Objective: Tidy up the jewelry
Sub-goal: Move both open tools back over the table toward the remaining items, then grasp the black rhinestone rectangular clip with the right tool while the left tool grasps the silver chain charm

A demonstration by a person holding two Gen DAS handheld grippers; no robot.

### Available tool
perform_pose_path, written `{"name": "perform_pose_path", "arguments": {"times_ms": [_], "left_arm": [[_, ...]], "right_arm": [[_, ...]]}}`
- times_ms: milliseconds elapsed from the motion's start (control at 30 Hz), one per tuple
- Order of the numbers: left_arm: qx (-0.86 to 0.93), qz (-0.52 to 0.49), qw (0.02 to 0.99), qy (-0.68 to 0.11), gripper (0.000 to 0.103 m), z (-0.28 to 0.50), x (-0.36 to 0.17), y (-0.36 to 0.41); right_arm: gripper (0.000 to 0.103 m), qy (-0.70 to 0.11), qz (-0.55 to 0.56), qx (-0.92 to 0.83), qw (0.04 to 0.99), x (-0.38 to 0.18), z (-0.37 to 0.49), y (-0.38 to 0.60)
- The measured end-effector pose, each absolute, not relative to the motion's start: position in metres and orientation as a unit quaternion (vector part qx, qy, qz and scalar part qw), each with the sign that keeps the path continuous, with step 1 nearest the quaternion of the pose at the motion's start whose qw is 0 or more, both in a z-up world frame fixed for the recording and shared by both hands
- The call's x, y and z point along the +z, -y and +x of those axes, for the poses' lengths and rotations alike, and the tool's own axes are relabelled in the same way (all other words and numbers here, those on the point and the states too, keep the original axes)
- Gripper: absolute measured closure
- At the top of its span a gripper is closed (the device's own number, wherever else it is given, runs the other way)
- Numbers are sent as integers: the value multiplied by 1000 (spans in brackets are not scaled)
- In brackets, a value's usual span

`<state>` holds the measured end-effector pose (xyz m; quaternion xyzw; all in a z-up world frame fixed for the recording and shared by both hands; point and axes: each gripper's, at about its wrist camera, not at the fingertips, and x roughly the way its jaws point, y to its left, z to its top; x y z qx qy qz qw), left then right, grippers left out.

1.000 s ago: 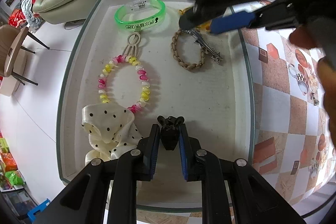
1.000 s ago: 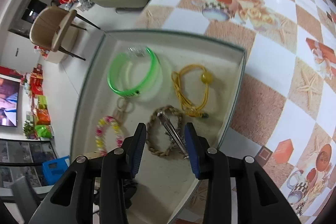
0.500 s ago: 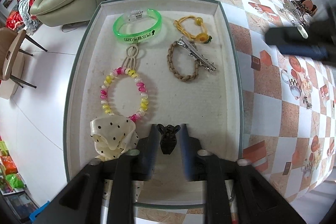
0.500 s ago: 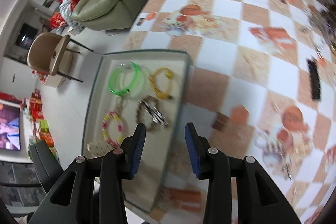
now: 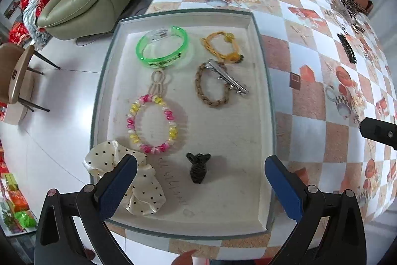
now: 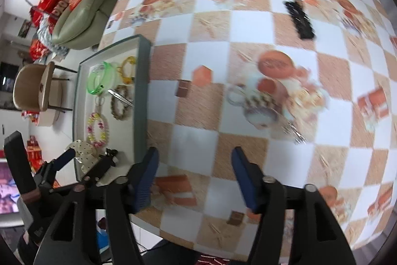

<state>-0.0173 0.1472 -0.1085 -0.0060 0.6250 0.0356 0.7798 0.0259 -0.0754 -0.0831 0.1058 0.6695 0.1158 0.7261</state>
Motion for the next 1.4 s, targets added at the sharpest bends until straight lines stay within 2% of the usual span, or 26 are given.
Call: {"name": "perform_pose_path", "arguments": {"times_ms": [67, 167, 767, 1100, 1400], "left_arm": [[26, 0, 778, -627, 0, -19, -105, -141], [10, 7, 778, -628, 0, -20, -97, -134], [-40, 65, 783, -617, 0, 14, -64, -45], [-14, -31, 760, -649, 0, 23, -89, 23], [-1, -66, 752, -656, 0, 21, -118, 66]], "right_arm": [[21, -670, 114, 107, 725, -82, 21, 84], [17, -671, 131, 89, 724, -82, 15, 101], [16, -660, 174, 21, 730, -69, 16, 198], [16, -660, 130, 46, 738, -66, 64, 255], [16, -667, 102, 79, 734, -87, 114, 267]]}}
